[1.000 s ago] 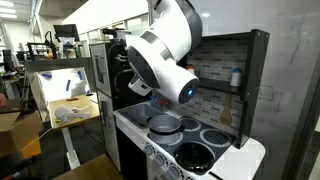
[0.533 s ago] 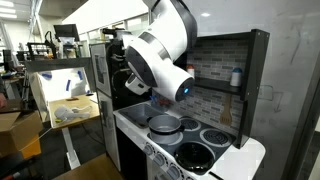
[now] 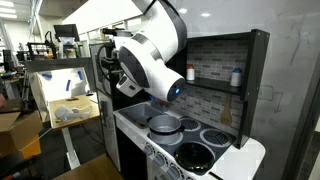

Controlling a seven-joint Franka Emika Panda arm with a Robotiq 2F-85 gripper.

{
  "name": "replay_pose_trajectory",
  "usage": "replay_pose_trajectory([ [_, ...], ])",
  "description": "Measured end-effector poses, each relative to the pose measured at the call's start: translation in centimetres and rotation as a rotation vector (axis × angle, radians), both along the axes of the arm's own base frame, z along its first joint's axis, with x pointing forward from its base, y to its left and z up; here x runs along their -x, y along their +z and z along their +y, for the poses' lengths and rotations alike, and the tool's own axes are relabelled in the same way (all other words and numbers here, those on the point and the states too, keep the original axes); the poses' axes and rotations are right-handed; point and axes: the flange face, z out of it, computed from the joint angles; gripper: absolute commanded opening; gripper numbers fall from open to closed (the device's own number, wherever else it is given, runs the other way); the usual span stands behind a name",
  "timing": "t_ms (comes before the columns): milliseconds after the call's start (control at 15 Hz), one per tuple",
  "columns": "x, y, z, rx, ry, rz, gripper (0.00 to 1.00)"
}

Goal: Open the left door of the top cabinet.

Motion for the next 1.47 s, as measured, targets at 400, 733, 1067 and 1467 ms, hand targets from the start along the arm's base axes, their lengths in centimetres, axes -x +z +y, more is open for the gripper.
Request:
replay_pose_trajectory([
  [400, 2.0, -0.1, 1.7, 0.009, 0.059, 0.033, 1.00],
  [733, 2.5, 1.2, 3.3, 0.025, 0.106, 0.021, 1.00],
  [1067, 2.5, 2.5, 5.0, 0.048, 0.137, -0.001, 1.00],
  [1467, 1.8, 2.9, 6.7, 0.100, 0.147, -0.013, 1.00],
])
